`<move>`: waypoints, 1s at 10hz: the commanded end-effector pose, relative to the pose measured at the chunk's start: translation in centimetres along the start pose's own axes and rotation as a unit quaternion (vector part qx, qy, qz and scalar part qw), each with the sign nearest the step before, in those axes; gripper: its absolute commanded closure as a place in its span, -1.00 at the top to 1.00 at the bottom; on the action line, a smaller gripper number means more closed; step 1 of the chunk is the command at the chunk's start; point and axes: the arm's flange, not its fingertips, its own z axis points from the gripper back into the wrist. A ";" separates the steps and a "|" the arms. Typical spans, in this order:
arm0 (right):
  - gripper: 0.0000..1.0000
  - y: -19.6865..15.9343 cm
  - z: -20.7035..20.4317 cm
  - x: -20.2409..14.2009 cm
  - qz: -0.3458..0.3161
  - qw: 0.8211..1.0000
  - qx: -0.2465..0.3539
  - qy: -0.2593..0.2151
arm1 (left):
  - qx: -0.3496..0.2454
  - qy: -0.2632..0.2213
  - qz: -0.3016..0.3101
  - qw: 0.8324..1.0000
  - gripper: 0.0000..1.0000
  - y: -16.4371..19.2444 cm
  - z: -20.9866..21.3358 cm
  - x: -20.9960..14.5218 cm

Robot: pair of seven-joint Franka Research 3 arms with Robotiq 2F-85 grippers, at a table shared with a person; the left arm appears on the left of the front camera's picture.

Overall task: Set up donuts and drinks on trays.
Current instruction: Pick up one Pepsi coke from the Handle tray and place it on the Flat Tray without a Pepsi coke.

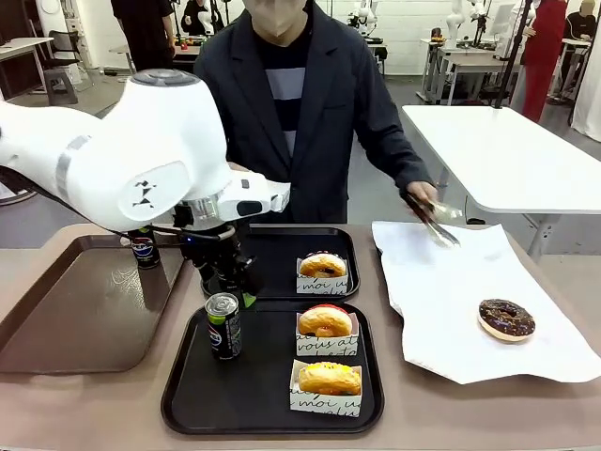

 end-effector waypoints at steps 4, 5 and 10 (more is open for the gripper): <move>1.00 -0.3 -0.1 0.0 0.004 1.000 0.006 -0.001 | -0.001 0.001 0.040 0.999 1.00 1.2 1.8 -5.5; 1.00 -0.3 -0.1 0.0 0.004 1.000 0.006 -0.001 | 0.001 0.008 0.046 0.999 1.00 2.0 1.7 -5.4; 1.00 -0.3 -0.1 0.0 0.004 1.000 0.006 -0.001 | 0.008 -0.001 0.027 1.000 1.00 1.1 2.2 -3.8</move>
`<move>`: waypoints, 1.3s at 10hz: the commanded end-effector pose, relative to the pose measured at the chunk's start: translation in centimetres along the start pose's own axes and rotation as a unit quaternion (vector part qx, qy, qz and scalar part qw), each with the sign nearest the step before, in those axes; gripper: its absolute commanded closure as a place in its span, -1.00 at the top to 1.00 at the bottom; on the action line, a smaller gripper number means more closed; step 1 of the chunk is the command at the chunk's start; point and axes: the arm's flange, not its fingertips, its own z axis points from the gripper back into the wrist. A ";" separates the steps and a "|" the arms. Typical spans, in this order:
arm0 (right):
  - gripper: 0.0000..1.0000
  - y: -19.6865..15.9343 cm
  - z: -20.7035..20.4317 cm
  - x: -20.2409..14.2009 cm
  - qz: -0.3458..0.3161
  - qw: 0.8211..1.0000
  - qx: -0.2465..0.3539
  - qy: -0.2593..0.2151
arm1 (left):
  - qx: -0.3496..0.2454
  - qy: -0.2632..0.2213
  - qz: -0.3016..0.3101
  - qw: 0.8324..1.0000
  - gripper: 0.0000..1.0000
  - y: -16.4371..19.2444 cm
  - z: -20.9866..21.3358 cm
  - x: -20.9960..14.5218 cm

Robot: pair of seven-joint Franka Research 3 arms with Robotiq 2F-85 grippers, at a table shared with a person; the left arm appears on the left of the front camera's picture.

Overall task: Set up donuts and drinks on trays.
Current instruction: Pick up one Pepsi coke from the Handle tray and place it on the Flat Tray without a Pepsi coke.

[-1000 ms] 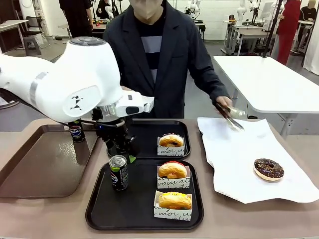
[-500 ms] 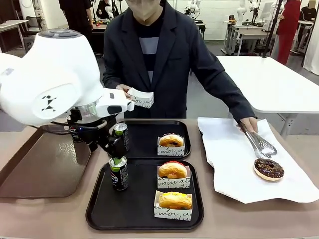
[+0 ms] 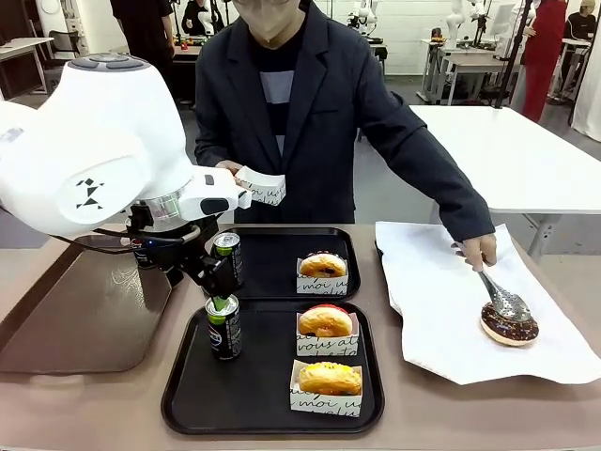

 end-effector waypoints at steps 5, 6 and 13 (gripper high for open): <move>1.00 -0.3 -0.1 0.0 0.004 1.000 0.006 -0.001 | 0.000 0.001 0.000 1.000 1.00 0.0 -0.1 0.0; 1.00 -0.3 -0.1 0.0 0.004 1.000 0.006 -0.001 | -0.023 -0.026 0.082 0.996 1.00 3.9 1.1 0.4; 1.00 -0.3 -0.1 0.0 0.004 1.000 0.006 -0.001 | 0.012 0.007 0.328 0.944 1.00 25.6 3.1 -9.0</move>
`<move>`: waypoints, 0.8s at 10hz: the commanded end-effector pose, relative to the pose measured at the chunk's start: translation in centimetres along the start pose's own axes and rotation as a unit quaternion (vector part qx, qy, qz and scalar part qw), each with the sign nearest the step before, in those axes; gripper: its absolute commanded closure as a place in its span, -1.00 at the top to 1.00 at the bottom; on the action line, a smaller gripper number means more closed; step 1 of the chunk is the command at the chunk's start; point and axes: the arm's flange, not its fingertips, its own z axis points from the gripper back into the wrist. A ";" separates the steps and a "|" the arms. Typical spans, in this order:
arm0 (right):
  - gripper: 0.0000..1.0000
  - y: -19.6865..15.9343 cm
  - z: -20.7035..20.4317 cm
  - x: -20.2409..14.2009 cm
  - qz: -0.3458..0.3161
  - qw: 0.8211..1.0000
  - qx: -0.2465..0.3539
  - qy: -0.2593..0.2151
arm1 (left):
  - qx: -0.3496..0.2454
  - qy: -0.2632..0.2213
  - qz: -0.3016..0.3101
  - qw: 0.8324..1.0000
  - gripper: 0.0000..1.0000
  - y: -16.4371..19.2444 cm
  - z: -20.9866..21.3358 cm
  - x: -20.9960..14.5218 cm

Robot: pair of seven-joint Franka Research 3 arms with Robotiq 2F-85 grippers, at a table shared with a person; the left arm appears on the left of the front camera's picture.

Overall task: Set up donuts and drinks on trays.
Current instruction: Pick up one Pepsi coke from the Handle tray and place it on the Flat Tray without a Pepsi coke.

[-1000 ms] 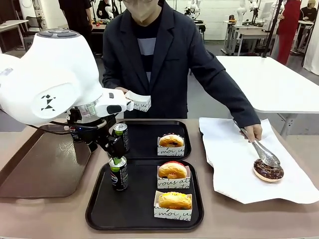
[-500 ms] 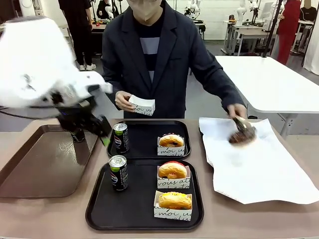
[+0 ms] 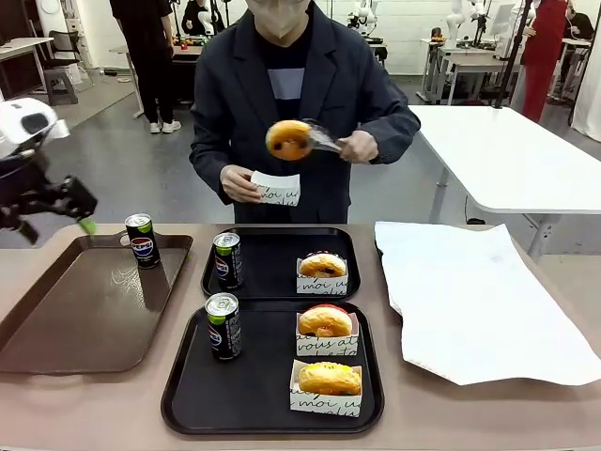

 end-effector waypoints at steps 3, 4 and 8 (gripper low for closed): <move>1.00 -0.3 -0.1 0.0 0.004 1.000 0.006 -0.001 | 0.010 -0.009 -0.002 1.000 1.00 1.2 0.8 -2.2; 1.00 -0.3 -0.1 0.0 0.004 1.000 0.006 -0.001 | 0.018 0.020 0.016 1.000 1.00 2.5 -1.0 -0.6; 1.00 -0.3 -0.1 0.0 0.004 1.000 0.006 -0.001 | 0.018 0.020 0.016 1.000 1.00 2.5 -1.0 -0.6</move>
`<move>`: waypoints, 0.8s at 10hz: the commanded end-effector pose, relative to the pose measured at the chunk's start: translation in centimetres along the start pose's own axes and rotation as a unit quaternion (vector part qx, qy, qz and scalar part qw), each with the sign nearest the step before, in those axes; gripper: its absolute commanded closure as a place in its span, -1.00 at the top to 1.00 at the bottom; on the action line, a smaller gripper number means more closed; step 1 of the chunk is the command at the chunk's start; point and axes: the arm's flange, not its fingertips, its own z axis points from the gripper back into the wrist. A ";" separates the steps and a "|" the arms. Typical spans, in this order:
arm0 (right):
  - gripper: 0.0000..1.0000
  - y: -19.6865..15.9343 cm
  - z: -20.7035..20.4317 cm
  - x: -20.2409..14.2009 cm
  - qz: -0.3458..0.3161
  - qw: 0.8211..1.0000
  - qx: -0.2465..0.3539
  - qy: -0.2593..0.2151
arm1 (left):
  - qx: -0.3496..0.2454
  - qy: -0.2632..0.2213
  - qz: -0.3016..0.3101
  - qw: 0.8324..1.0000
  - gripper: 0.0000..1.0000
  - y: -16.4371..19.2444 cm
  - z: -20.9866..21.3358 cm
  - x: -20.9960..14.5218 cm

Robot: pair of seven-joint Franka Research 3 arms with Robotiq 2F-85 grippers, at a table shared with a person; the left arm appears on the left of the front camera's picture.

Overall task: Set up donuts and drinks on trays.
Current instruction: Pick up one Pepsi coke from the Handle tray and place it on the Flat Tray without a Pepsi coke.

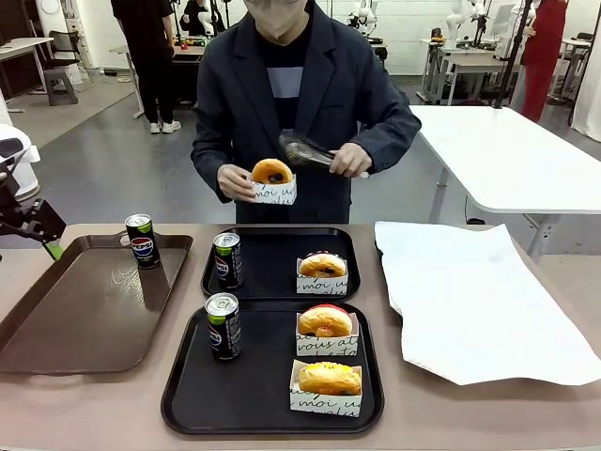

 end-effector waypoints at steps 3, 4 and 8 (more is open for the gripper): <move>1.00 -0.3 -0.1 0.0 0.004 1.000 0.006 -0.001 | -0.175 0.063 0.049 0.981 1.00 2.5 2.4 2.2; 1.00 -0.3 -0.1 0.0 0.004 1.000 0.006 -0.001 | -0.286 0.112 0.089 0.947 1.00 5.2 3.5 3.4; 1.00 -0.3 -0.1 0.0 0.004 1.000 0.006 -0.001 | -0.471 0.157 0.084 0.864 1.00 16.1 0.9 6.3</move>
